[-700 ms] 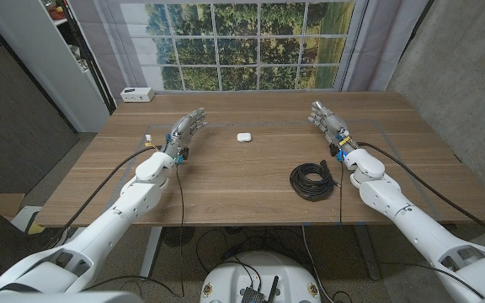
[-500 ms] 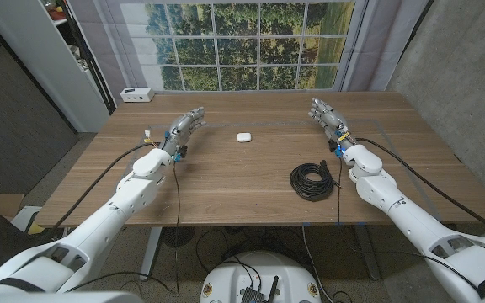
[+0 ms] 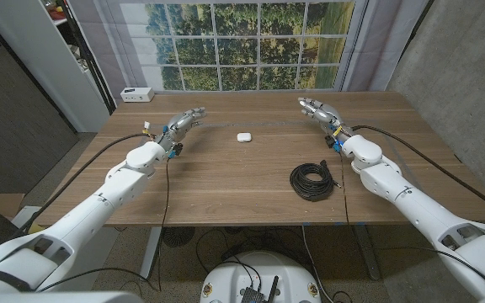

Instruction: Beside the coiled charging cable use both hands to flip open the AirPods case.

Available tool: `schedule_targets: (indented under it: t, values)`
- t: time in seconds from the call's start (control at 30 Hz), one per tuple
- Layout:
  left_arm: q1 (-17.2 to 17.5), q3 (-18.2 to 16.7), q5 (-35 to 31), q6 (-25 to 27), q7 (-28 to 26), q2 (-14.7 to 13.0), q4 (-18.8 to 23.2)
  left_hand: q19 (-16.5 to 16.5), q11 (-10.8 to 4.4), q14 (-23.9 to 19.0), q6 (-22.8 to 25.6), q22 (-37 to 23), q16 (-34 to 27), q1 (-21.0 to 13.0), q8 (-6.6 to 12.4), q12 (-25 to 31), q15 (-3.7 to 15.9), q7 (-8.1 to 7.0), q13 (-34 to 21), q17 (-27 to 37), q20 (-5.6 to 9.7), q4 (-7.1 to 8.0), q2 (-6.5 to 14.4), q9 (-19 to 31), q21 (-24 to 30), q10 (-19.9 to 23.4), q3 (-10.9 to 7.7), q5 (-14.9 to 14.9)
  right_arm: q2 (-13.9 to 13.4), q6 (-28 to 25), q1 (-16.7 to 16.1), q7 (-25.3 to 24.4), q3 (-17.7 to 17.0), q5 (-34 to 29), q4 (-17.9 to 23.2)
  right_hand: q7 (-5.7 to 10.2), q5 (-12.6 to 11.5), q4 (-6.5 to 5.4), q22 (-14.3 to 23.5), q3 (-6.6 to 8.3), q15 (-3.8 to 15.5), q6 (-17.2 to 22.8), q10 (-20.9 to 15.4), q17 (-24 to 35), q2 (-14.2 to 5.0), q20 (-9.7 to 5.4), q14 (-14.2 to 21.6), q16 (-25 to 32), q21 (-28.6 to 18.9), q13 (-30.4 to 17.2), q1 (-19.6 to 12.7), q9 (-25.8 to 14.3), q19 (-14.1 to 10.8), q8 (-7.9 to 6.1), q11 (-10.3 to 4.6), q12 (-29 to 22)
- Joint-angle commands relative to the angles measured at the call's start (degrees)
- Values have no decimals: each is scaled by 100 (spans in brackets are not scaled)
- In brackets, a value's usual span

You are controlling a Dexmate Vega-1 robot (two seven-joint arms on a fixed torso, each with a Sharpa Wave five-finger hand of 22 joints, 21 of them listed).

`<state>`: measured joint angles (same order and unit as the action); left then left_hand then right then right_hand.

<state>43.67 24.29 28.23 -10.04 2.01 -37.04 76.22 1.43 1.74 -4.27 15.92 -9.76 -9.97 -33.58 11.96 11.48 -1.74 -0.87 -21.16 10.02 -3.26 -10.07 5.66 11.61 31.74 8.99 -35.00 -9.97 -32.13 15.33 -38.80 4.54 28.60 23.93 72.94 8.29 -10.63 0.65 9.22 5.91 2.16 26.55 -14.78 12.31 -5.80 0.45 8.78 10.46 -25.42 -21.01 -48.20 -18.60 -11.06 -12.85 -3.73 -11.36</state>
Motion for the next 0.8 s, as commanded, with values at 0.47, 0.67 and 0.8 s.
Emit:
schedule_targets:
  t: [0.47, 0.67, 0.8]
  values:
    - [186, 221, -805, 820, -331, -696, 745, -79, 17, 274, 113, -22, -32, -559, 58, 57, -14, -375, 27, 10, -101, -69, -142, 25, -232, -226, 79, 7, -462, -1478, 1034, 753, 1289, -2102, 820, 306, -1, 482, 28, 139, 631, -394, 691, -161, 100, 25, -758, -20, 576, 149, -374, 200, 476, 220, -144, 81]
    - [175, 275, -960, 883, -341, -761, 772, -100, -18, 314, 125, -23, -32, -622, 62, 59, -2, -388, 33, 10, -106, -63, -184, 26, -269, -262, 105, 12, -366, -1675, 1236, 830, 1569, -2570, 836, 395, -4, 609, 29, 175, 604, -537, 875, -175, 141, 93, -911, -8, 760, 195, -487, 260, 621, 229, -177, 76]
    - [125, 344, -1124, 968, -330, -823, 801, -115, -26, 356, 141, -24, -27, -665, 67, 59, -9, -394, 37, 11, -99, -56, -204, 26, -296, -291, 121, 14, -209, -1714, 1404, 909, 1754, -2800, 688, 429, -8, 667, 30, 200, 606, -661, 956, -177, 147, 114, -1038, -12, 869, 223, -545, 300, 693, 241, -186, 63]
